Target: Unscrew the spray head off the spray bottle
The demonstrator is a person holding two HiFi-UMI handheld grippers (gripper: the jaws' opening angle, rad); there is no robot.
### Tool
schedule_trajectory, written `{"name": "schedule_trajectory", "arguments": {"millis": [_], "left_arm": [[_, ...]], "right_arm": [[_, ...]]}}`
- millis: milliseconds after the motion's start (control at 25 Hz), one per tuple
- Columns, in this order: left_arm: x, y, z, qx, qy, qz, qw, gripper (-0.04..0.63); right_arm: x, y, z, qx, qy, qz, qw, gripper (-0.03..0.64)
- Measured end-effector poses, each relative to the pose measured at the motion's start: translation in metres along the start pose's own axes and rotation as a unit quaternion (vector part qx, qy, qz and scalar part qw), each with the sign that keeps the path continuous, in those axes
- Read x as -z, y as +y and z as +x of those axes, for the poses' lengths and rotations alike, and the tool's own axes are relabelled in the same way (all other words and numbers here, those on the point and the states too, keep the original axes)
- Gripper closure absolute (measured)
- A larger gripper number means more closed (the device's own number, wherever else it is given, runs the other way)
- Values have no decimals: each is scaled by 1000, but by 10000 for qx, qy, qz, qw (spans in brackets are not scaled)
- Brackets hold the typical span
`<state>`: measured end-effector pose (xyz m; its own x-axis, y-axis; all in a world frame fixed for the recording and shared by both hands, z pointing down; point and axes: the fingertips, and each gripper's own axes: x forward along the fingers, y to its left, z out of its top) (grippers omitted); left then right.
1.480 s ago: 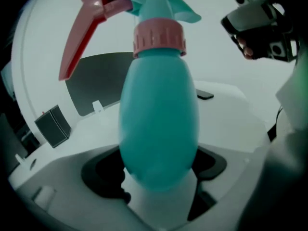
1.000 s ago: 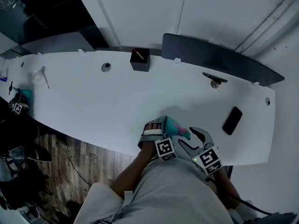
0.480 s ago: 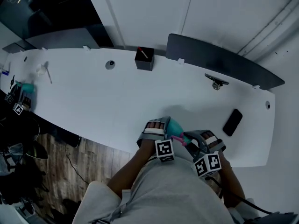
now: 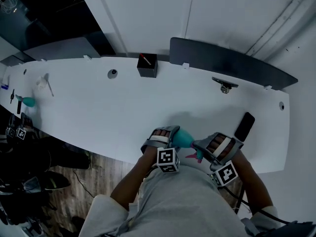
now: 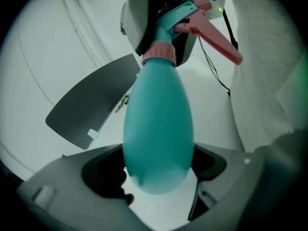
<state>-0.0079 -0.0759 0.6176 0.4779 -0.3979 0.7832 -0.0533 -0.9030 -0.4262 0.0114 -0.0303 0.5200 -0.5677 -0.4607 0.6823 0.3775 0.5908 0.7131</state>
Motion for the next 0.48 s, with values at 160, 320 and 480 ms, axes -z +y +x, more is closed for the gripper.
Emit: {"name": "schedule_trajectory", "arguments": {"millis": [160,320,480], "left_arm": [[-2,12,-2,-349,-160,-446,9983,193],[-5,26,-6,-848,-237,-798,9929,195],[-2,37,-8,-1201,-176,-861,9889,195]], "right_arm": [[3,-18,-4,347,-227,1427,9889,399],[16,-14,-22,135,-700,3661,9278,254],[17,-3,-49,-554,-1680,6265,7591,156]]}}
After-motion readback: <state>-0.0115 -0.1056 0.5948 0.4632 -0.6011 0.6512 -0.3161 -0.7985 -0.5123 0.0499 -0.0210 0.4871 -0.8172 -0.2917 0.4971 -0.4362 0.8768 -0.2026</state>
